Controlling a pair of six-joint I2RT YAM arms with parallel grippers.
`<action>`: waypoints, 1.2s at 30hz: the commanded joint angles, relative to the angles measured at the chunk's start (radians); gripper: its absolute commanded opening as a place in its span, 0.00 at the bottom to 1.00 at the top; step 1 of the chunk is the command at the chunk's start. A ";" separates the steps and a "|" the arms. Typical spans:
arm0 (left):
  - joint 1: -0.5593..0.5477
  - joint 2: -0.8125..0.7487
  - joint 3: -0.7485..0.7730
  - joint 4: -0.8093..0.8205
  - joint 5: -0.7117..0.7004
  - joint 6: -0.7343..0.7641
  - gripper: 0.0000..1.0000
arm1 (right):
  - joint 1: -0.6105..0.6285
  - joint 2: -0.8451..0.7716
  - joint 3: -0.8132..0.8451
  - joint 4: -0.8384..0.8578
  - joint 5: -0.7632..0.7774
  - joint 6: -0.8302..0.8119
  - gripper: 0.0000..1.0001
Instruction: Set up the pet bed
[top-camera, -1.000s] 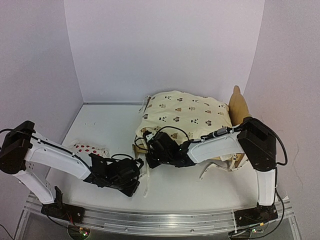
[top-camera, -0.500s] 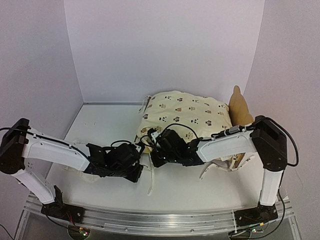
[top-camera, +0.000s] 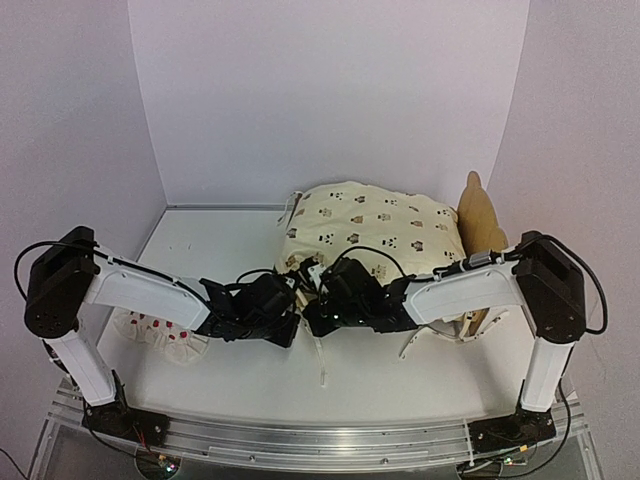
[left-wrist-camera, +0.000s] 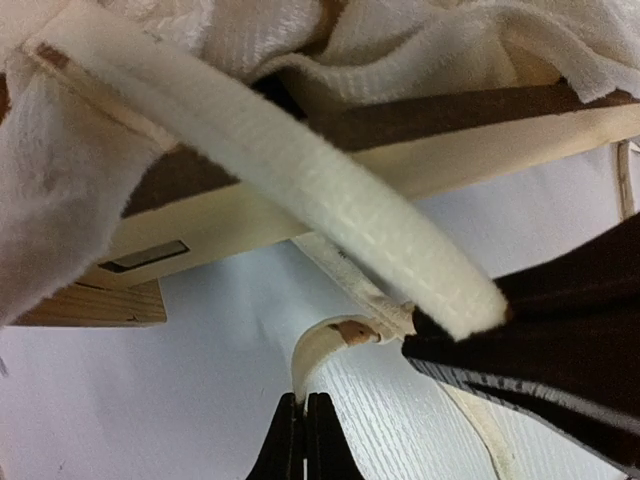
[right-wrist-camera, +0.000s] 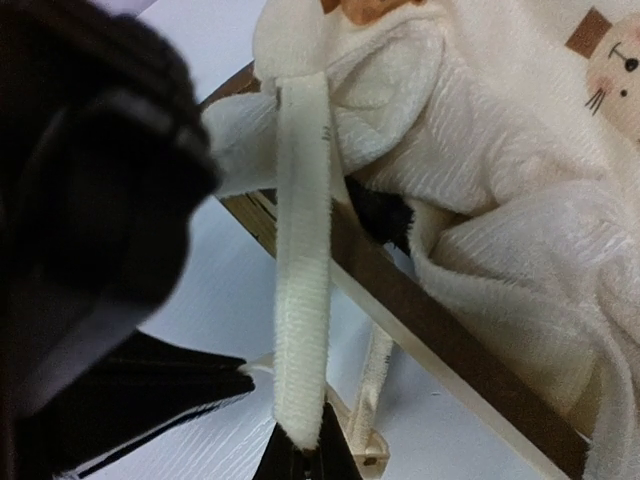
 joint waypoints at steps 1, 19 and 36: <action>0.034 0.009 0.044 0.138 -0.024 0.028 0.00 | 0.017 -0.027 -0.008 -0.033 -0.121 -0.006 0.08; 0.059 0.074 0.031 0.214 -0.014 0.090 0.00 | -0.132 -0.182 -0.033 -0.247 -0.198 -0.118 0.30; 0.059 0.077 0.022 0.232 0.009 0.088 0.00 | -0.133 0.086 0.166 -0.239 -0.197 -0.181 0.13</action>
